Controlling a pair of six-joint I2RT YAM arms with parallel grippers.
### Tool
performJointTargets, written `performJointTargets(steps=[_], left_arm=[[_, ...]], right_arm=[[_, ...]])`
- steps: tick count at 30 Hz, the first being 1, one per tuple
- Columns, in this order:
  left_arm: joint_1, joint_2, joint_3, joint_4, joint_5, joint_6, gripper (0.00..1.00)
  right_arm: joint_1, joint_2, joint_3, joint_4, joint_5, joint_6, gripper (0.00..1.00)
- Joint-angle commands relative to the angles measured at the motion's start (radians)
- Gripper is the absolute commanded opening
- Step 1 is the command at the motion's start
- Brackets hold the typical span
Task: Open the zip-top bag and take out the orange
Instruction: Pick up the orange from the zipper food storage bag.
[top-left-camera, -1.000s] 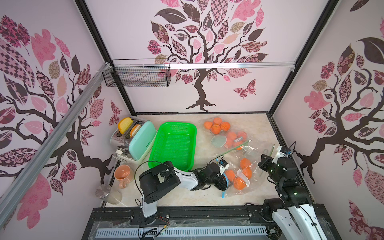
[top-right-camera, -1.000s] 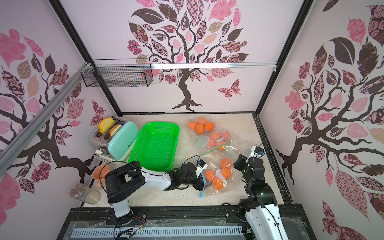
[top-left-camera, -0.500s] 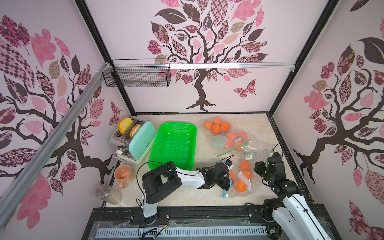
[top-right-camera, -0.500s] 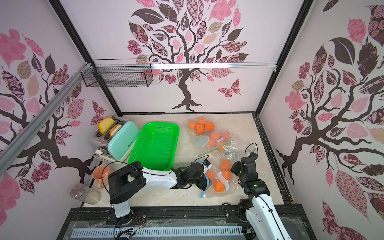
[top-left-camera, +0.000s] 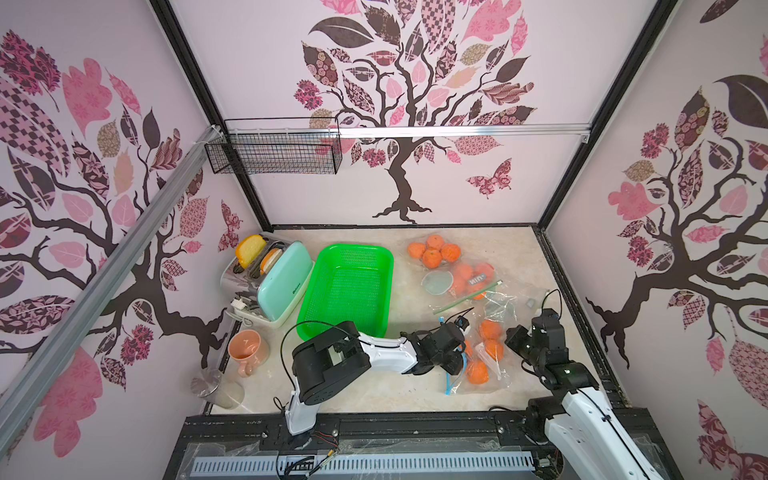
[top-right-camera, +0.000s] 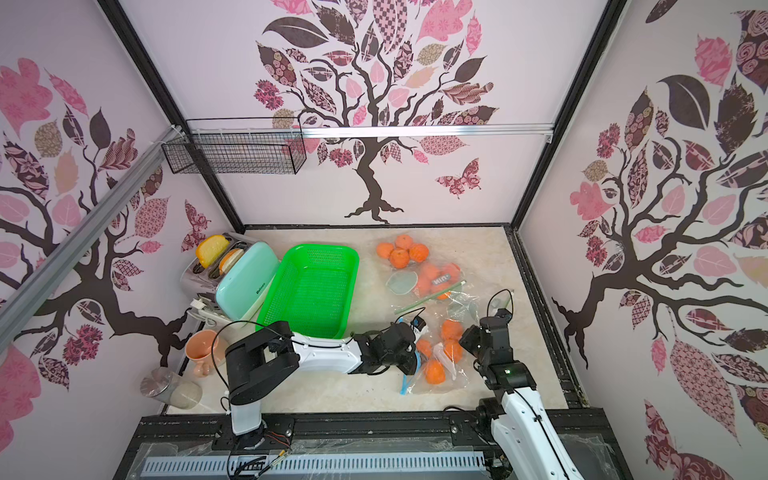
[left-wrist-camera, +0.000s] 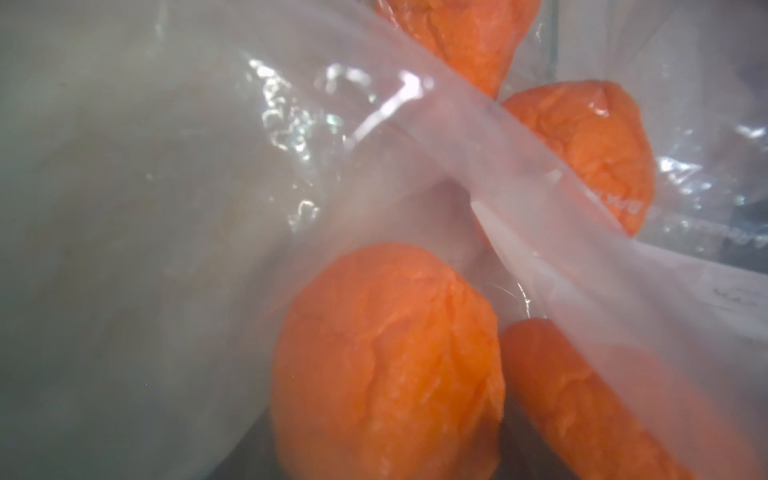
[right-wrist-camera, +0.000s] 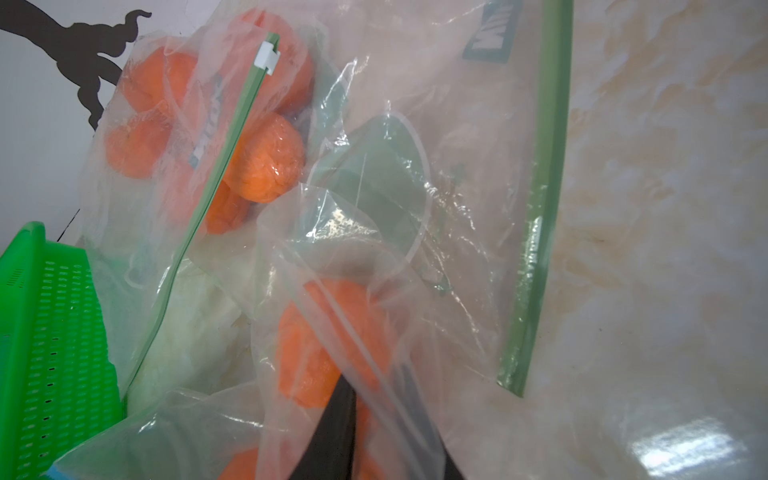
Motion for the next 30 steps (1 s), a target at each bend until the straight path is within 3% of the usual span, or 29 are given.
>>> performJointTargets(steps=[1,12,18,30], left_arm=[[-0.01,-0.053,-0.02,-0.097,0.002,0.01,0.36],[-0.009,-0.22,-0.102,-0.382,0.019,-0.025,0.34],[-0.01,-0.278,-0.137,-0.497,0.115,0.042,0.34],[0.02,-0.374,-0.228,-0.339,0.135,0.079,0.34]], right_arm=[[0.003,-0.001,0.001,0.014,0.03,0.004,0.21],[0.002,0.009,-0.021,0.067,0.085,0.002,0.21],[0.002,0.009,-0.028,0.091,0.082,-0.009,0.2],[-0.008,0.033,-0.036,0.128,0.062,-0.022,0.21]])
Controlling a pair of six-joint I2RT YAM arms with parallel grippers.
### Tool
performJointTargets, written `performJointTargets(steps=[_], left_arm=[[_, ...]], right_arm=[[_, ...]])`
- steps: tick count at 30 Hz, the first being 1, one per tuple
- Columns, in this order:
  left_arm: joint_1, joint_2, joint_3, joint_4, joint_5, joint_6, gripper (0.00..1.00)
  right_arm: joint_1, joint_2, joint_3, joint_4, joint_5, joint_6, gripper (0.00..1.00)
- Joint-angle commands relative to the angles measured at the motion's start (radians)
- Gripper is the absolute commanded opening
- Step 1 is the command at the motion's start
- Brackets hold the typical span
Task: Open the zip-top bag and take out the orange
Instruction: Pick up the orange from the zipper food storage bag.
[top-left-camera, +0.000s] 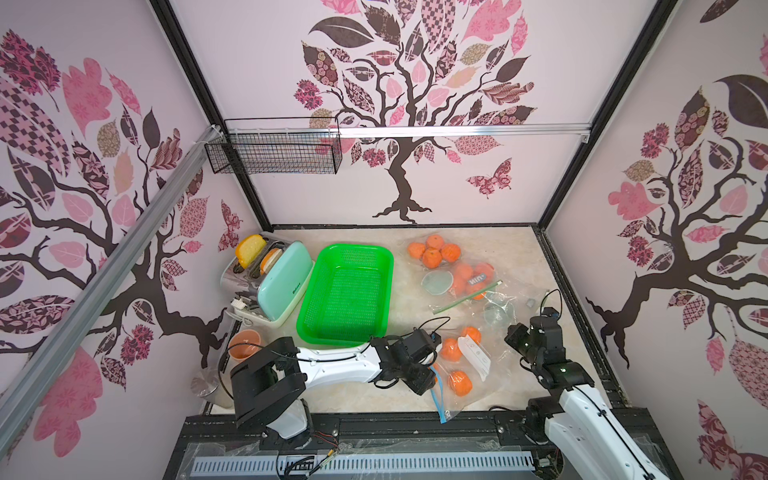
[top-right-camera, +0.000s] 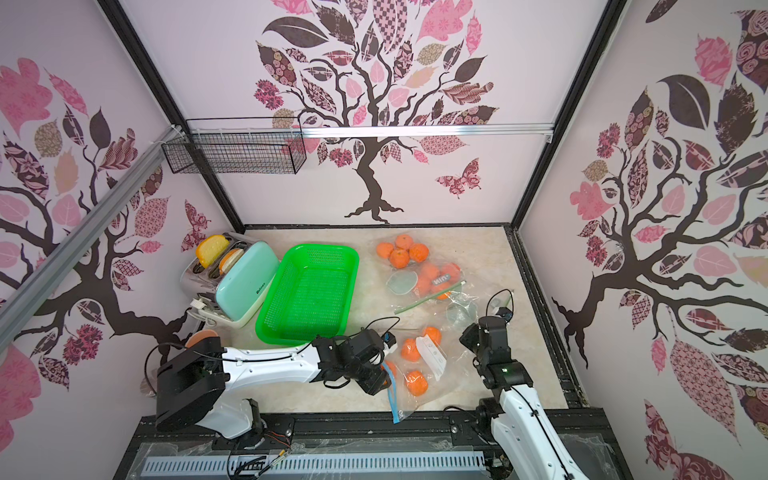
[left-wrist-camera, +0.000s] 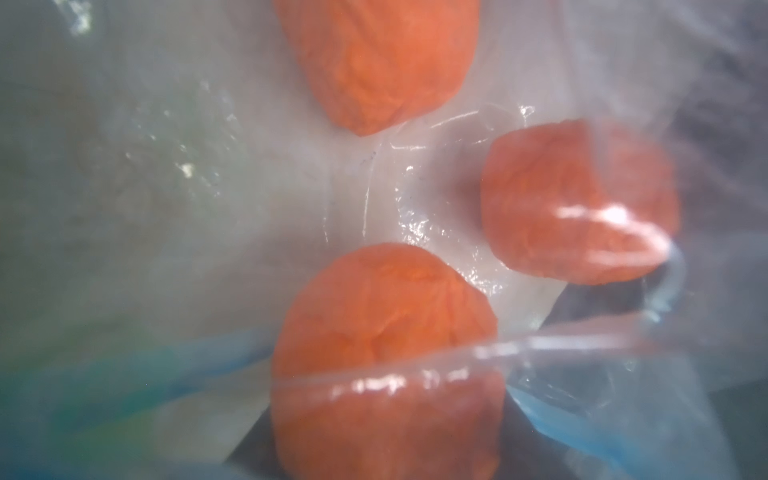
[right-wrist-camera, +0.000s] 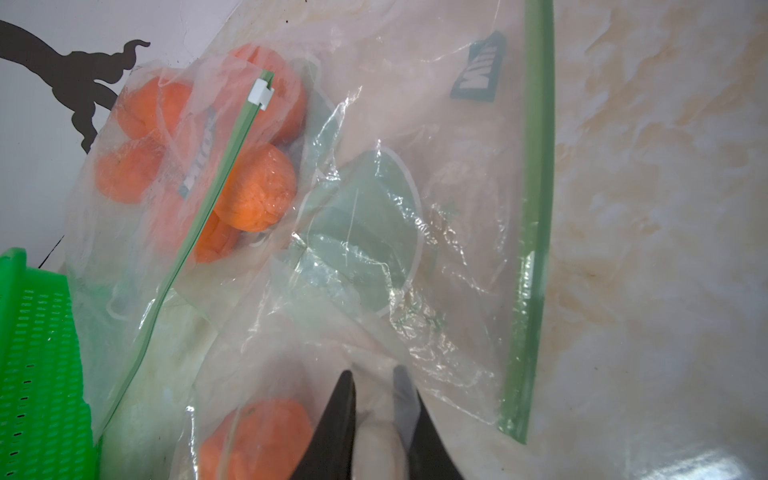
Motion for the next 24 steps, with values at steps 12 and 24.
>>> performJointTargets(steps=[12,24], left_arm=[[0.003,-0.272,-0.06,-0.19,-0.082,-0.126,0.31],[0.476,-0.401,0.196,-0.282,-0.16,-0.169,0.3]], right_arm=[[-0.017,-0.002,-0.001,0.032,-0.027,-0.02,0.21],[-0.02,0.001,-0.011,0.06,-0.057,-0.026,0.21]])
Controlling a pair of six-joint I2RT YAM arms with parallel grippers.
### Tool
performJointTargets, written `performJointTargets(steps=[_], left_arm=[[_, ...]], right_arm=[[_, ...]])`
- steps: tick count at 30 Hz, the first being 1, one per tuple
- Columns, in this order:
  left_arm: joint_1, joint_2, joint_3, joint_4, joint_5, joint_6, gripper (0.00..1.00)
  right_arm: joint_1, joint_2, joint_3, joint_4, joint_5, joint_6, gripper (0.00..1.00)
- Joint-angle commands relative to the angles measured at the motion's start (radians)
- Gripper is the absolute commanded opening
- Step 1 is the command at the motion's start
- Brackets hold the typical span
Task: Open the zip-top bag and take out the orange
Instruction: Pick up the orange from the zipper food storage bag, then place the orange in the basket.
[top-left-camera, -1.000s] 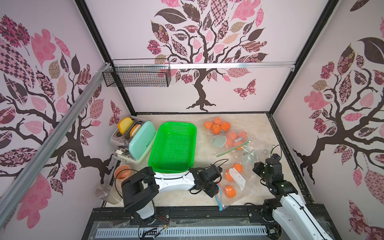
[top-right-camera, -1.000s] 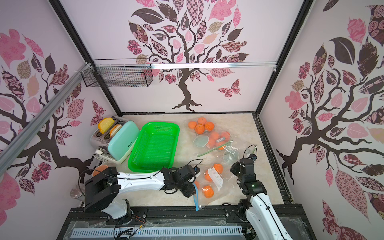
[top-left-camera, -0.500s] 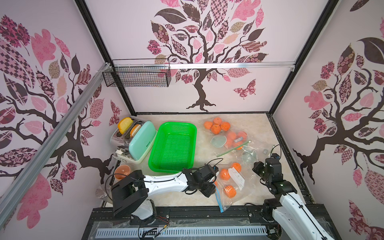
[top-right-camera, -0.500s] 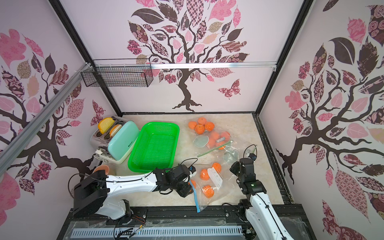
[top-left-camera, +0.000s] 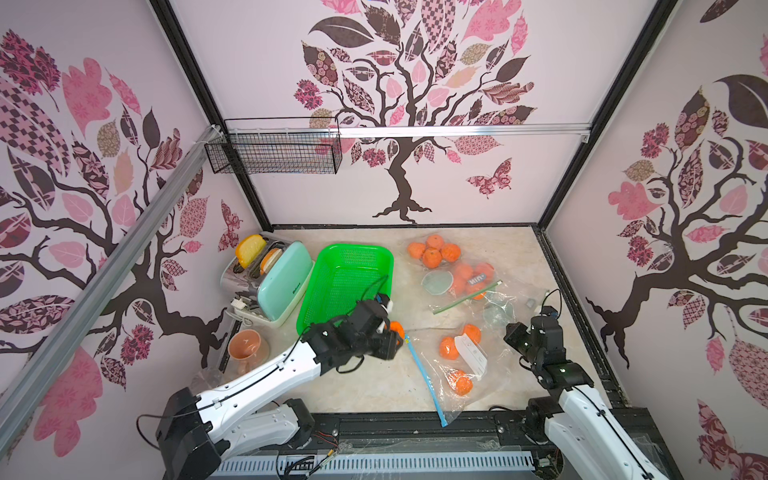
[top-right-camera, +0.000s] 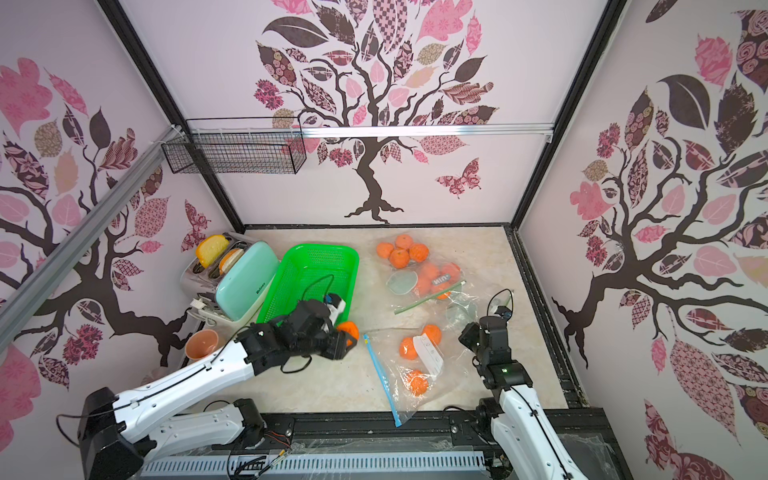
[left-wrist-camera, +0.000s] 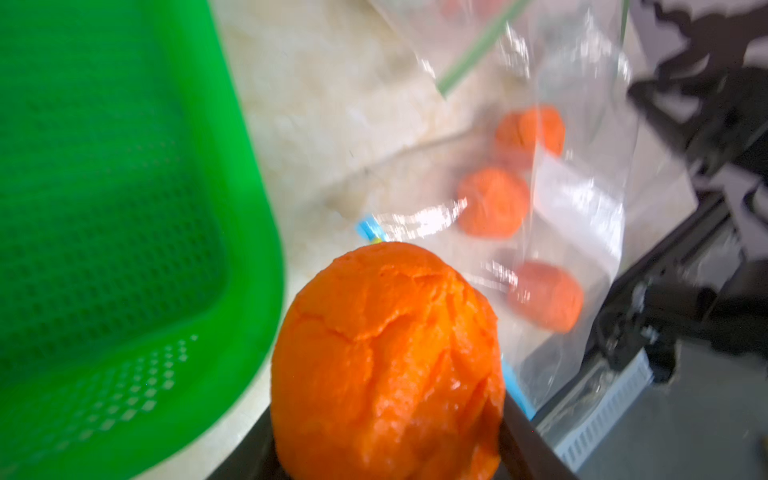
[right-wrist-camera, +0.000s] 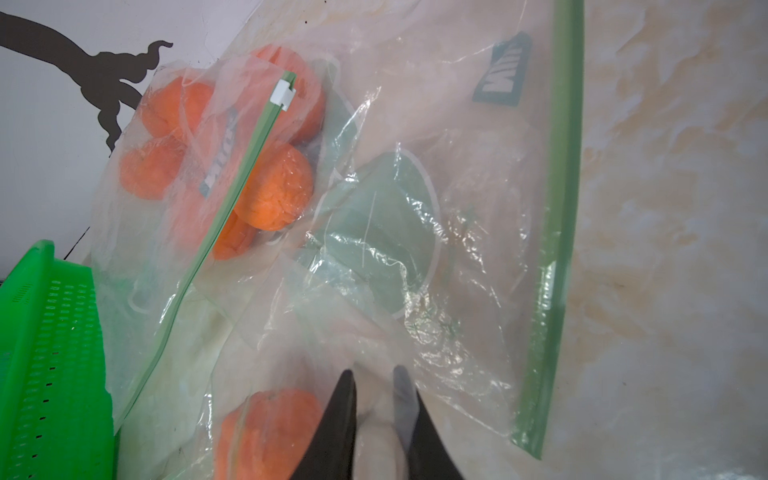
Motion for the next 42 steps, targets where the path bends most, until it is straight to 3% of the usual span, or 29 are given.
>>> performJointTargets(steps=[1,6,14,27,33,37,42], left_arm=[[0.161,0.088,0.151,0.022,-0.049,0.017,0.3],[0.405,0.405,0.334,0.028,0.045,0.033,0.29],[0.558,0.702,0.475,0.03,-0.04,0.029,0.3],[0.596,0.976,0.677,-0.009,-0.204,0.053,0.32],[0.618,1.001,0.688,-0.017,-0.205,0.051,0.43],[0.624,1.012,0.7,-0.029,-0.178,0.05,0.57],[0.624,1.014,0.716,-0.055,-0.146,0.054,0.65]], right_arm=[[-0.007,0.0,0.003,0.013,-0.022,-0.015,0.21],[-0.007,0.007,0.005,0.011,-0.044,-0.021,0.21],[-0.008,0.034,0.004,0.032,-0.065,-0.028,0.2],[-0.01,0.052,0.0,0.051,-0.083,-0.034,0.2],[-0.01,0.054,0.0,0.052,-0.087,-0.034,0.2],[-0.01,0.053,0.0,0.052,-0.088,-0.034,0.2],[-0.01,0.046,-0.002,0.051,-0.087,-0.034,0.2]])
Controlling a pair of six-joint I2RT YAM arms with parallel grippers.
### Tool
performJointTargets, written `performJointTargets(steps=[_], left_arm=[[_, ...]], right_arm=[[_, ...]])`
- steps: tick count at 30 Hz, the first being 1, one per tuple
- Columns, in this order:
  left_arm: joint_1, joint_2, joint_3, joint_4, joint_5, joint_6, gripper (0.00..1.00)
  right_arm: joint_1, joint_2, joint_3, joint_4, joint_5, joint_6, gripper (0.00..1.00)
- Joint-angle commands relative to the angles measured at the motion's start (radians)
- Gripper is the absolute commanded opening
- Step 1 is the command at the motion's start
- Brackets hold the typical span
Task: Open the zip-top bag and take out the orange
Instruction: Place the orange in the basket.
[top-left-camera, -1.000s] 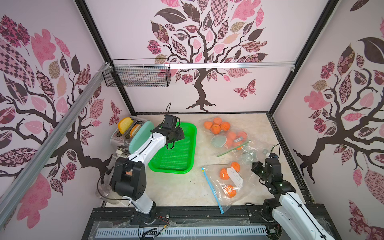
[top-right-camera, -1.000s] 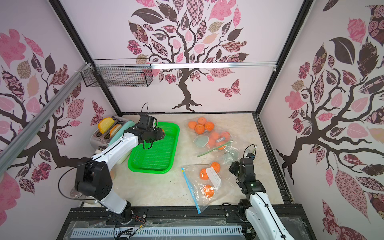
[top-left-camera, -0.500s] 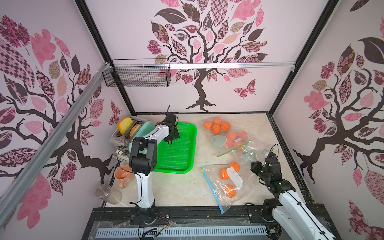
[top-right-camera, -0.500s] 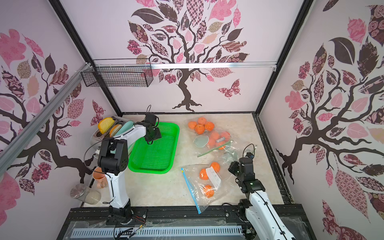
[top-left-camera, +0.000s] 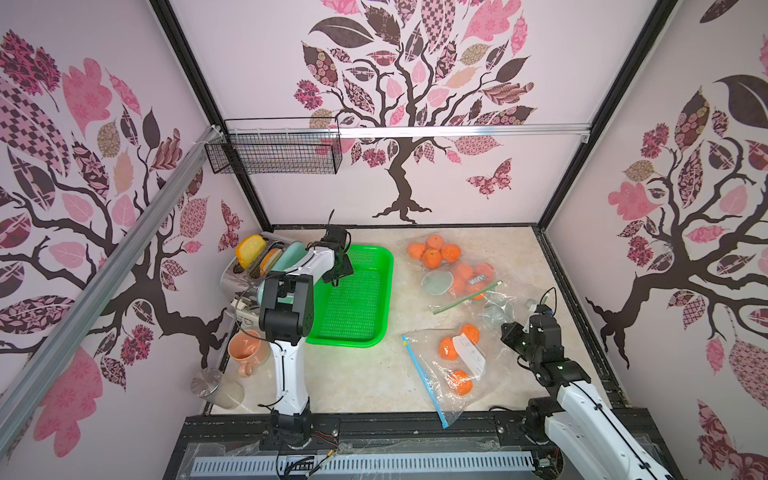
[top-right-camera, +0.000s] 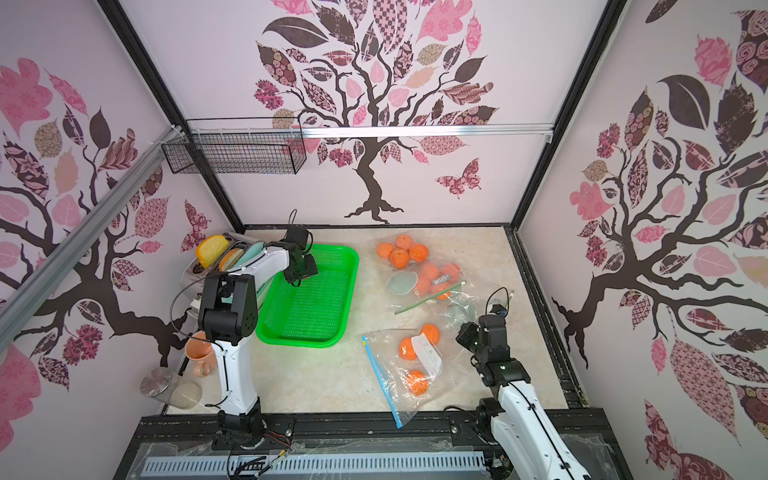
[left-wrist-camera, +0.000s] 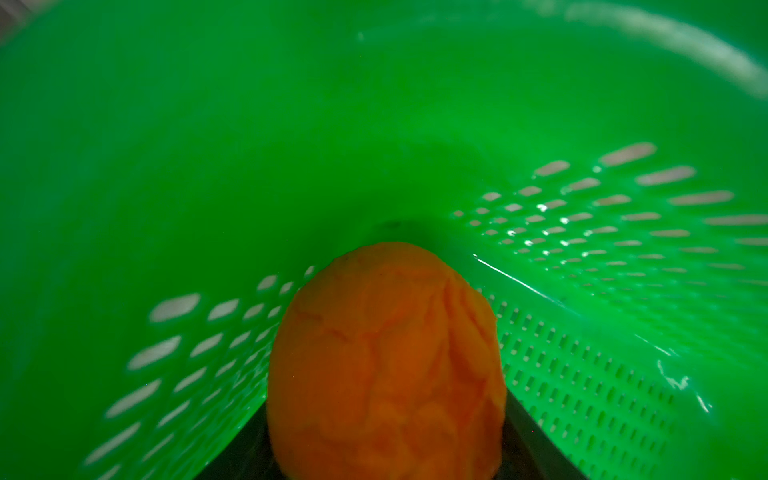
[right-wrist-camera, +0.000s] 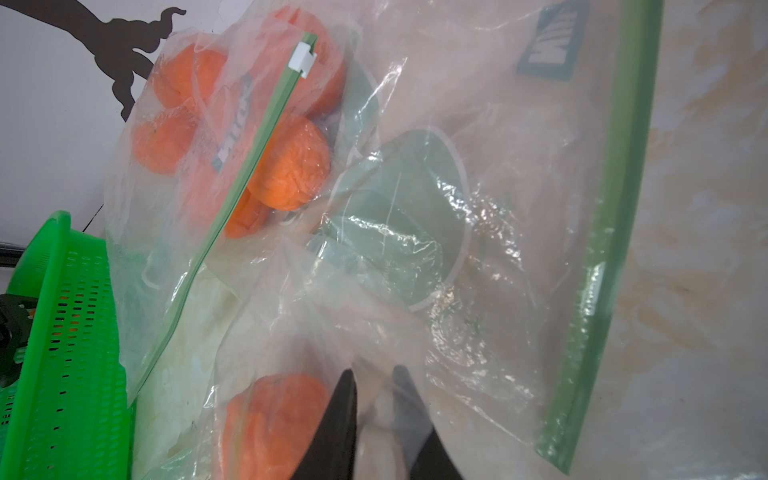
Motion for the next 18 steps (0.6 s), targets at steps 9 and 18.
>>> performJointTargets(steps=[9,18], left_arm=[[0.0,-0.11,-0.012,-0.044,0.063,0.013,0.7],[-0.006,-0.189,-0.037,-0.083,0.106,0.01,0.73]], right_arm=[[-0.004,-0.009,0.002,0.003,-0.001,-0.01,0.21],[-0.004,-0.016,0.002,-0.004,0.001,-0.009,0.21]])
